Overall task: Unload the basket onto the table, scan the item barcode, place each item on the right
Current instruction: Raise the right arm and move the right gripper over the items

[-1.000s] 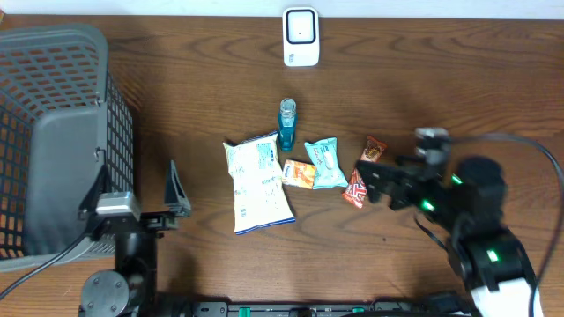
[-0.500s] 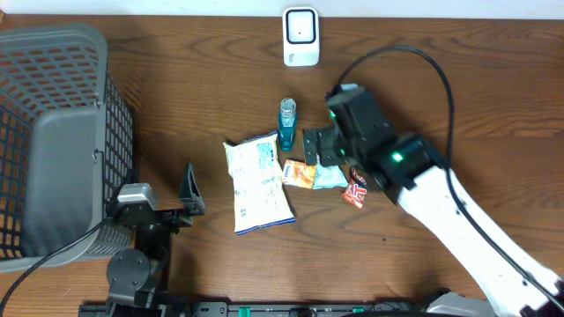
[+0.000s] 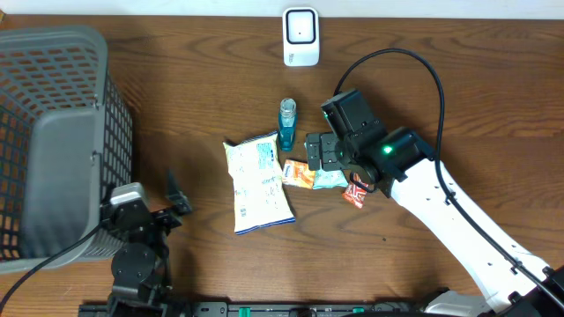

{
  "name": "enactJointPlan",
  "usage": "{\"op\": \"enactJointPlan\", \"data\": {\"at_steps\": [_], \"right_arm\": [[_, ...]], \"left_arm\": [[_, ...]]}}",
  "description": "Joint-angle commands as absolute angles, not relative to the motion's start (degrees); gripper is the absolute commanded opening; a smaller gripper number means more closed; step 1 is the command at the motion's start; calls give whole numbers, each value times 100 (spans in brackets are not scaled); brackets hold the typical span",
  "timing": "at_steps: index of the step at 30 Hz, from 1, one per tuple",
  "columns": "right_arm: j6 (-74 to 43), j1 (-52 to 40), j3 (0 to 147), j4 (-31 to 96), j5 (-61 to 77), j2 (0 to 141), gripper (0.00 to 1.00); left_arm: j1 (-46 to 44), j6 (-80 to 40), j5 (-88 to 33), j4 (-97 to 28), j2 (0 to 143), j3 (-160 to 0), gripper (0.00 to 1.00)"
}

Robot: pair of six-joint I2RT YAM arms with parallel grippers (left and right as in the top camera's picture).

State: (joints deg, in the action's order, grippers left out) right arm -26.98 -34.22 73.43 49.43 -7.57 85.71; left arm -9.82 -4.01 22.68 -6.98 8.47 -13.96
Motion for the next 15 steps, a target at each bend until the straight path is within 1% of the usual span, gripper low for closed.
{"op": "enactJointPlan", "data": {"at_steps": [1, 5, 7, 8, 12, 15], "right_arm": [[-2716, -3459, 7286, 4947, -913, 8547, 99], [-2716, -3459, 7240, 4880, -913, 8552, 99], [-2716, -3459, 7240, 4818, -910, 8552, 99], [-2716, -3461, 7240, 4766, -910, 8552, 99], [-2718, -3461, 7240, 4598, -851, 8552, 99], [-2722, -3461, 7240, 4563, -836, 8552, 99]], "left_arm": [[-950, -303, 3774, -687, 810, -1481, 99], [-950, -305, 4869, -705, 810, -1481, 99], [-950, -307, 4842, -705, 810, -1481, 99], [-950, -307, 4571, -703, 810, -1481, 99], [-950, -305, 2600, -491, 810, -1479, 99], [-950, -305, 1455, -246, 810, -1479, 99]]}}
